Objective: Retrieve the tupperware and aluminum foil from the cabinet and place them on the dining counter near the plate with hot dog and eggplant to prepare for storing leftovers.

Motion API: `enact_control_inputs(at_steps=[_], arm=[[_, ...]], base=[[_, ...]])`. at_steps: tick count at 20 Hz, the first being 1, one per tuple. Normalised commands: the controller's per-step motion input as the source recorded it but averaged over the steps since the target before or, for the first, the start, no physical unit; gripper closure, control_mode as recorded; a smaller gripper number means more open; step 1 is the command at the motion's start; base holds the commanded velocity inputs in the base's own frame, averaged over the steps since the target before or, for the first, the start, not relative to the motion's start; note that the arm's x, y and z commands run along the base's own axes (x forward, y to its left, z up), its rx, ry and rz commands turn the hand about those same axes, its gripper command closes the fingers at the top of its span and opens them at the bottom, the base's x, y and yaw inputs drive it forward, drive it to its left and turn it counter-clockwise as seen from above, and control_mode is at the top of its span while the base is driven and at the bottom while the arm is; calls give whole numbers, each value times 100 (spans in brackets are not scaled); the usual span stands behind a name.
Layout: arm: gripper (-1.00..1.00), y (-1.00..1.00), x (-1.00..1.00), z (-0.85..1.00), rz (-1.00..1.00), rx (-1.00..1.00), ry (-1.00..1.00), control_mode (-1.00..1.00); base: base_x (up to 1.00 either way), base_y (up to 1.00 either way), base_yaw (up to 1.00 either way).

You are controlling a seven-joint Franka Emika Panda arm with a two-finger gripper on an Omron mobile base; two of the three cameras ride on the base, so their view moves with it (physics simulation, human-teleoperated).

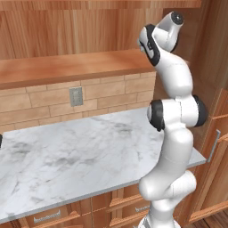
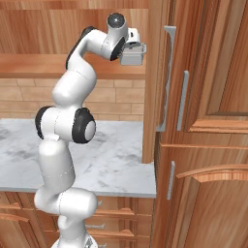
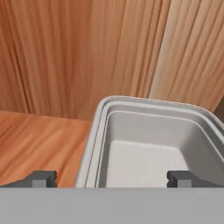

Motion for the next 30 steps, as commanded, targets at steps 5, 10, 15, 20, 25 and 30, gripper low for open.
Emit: enact_control_inputs(at_steps=[5,10,15,20,25,30], arm=[[-100,0,32,-1,3,0,16,-100],[-100,0,23,-3,3,0,13,-100],[100,0,10,-33,2,0,11,-100],[100,0,0,-43,1,0,0,-100],[100,0,-18,-45,0,0,-6,-100],[100,0,-63,-10,0,0,-10,-100]], base=[[0,0,0],[0,0,0],[0,0,0],[0,0,0],[0,0,0],[0,0,0]])
